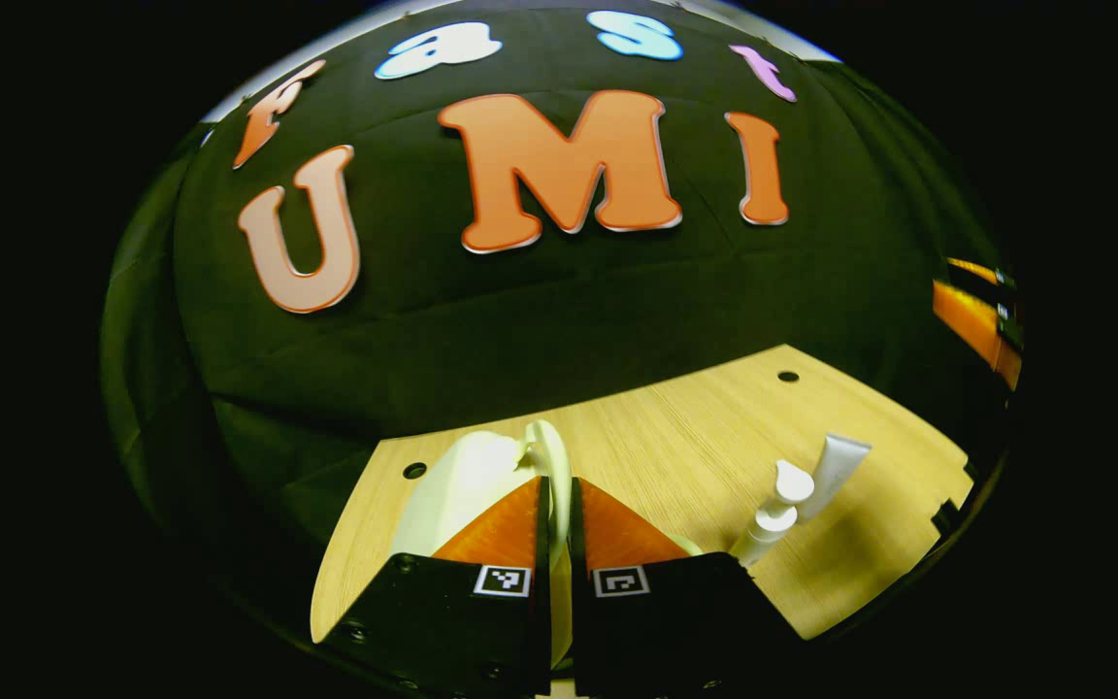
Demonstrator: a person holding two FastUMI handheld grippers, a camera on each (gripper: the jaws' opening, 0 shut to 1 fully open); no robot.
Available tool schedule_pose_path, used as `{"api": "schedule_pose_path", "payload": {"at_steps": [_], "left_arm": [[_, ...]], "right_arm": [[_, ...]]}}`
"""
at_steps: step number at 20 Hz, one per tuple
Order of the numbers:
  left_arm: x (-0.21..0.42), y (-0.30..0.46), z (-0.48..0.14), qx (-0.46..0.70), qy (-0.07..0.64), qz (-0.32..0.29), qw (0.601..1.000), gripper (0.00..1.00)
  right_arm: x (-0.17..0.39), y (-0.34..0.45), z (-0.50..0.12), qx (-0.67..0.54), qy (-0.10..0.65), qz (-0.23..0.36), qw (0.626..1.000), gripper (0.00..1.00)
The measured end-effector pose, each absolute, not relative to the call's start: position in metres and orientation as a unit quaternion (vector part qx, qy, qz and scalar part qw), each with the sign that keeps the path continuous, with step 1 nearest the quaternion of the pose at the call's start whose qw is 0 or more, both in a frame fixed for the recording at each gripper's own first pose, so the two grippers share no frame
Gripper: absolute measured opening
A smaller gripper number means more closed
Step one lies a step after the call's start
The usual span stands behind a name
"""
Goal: First open the suitcase, pack the skin care products into it, and then close the suitcase.
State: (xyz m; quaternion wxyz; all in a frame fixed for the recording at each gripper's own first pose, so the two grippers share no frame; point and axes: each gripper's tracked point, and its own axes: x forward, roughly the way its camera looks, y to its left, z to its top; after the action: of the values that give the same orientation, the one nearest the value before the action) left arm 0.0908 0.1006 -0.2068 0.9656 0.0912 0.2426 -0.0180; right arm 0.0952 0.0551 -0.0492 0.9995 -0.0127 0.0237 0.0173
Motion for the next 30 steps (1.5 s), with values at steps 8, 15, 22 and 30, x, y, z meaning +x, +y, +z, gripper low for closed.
{"api": "schedule_pose_path", "payload": {"at_steps": [8,15,22,30], "left_arm": [[0.103,0.255,-0.162,0.122,0.208,0.092,0.966,0.09],[0.101,0.367,-0.181,0.074,0.227,0.14,0.961,0.1],[0.101,0.467,-0.225,0.002,0.256,0.179,0.95,0.1],[0.074,0.527,-0.307,-0.043,0.314,0.225,0.921,0.09]], "right_arm": [[0.118,0.11,-0.041,-0.007,0.019,0.041,0.999,0.95],[0.132,0.16,-0.04,-0.008,0.022,0.056,0.998,0.95],[0.133,0.194,-0.043,-0.023,0.033,0.051,0.998,0.95],[0.13,0.217,-0.054,-0.029,0.056,0.048,0.997,0.95]]}}
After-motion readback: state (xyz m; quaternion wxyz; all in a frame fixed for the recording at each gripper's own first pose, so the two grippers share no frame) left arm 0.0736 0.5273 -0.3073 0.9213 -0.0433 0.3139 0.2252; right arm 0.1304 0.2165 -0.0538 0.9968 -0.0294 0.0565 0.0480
